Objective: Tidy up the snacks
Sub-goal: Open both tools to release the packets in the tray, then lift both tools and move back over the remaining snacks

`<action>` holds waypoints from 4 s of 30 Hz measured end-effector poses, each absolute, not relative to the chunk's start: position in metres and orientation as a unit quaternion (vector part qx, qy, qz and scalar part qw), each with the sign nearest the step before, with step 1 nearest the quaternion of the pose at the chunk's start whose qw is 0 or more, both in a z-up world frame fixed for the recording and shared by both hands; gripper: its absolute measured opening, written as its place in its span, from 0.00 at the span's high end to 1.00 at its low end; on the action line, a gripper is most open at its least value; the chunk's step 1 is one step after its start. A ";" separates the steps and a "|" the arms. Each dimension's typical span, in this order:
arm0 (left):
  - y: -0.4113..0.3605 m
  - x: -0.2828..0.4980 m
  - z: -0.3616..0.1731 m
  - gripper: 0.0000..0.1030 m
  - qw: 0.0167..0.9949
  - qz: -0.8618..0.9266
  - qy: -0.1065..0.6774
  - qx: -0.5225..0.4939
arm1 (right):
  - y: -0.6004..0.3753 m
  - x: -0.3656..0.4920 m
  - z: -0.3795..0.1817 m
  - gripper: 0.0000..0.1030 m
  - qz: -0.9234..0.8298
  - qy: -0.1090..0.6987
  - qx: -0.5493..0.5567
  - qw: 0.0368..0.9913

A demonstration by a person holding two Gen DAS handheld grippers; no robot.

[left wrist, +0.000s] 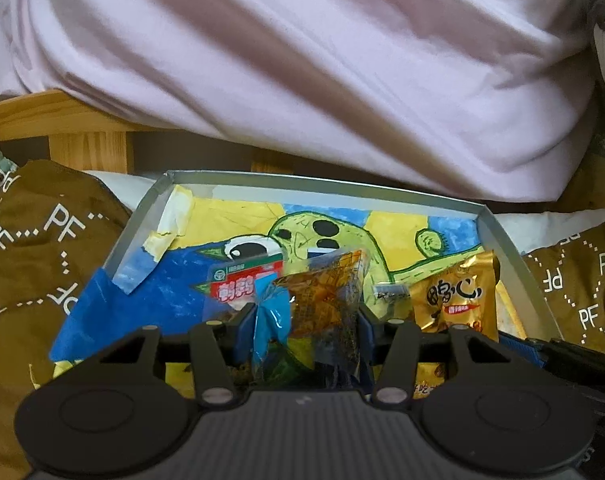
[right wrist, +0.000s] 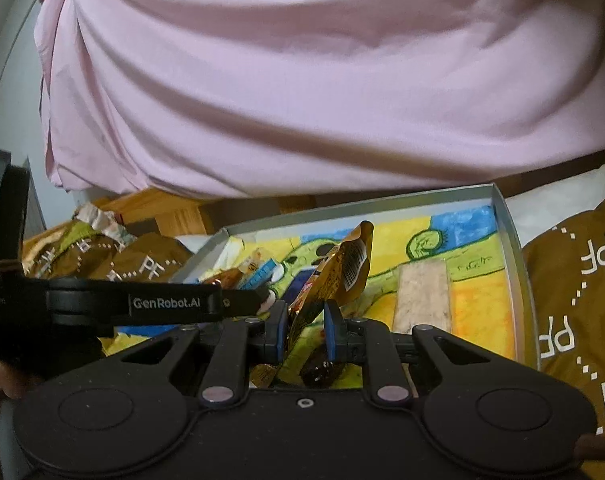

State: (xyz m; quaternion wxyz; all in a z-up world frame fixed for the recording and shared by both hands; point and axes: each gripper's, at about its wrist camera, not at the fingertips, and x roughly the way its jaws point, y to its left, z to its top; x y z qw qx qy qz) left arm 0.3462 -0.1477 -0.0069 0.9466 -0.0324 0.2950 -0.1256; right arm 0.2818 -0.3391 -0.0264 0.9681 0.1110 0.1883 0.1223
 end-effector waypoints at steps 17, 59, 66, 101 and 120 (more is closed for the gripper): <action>-0.129 0.341 -0.009 0.21 0.943 -0.134 0.291 -0.092 | -0.328 0.278 -0.027 0.52 0.097 0.199 0.061 0.973; -0.046 0.132 0.047 0.00 0.970 -0.070 0.221 -0.067 | -0.288 0.067 0.036 0.01 -0.009 0.132 0.056 0.990; -0.040 0.113 0.032 0.00 0.965 -0.066 0.248 -0.063 | -0.270 0.044 0.014 0.01 -0.015 0.188 0.049 0.981; -0.036 0.105 0.000 0.00 0.954 -0.065 0.293 -0.019 | -0.257 0.043 -0.017 0.01 -0.033 0.282 0.046 0.958; -0.050 0.133 -0.002 0.00 0.954 -0.083 0.289 -0.007 | -0.269 0.068 0.008 0.01 0.002 0.256 0.025 0.966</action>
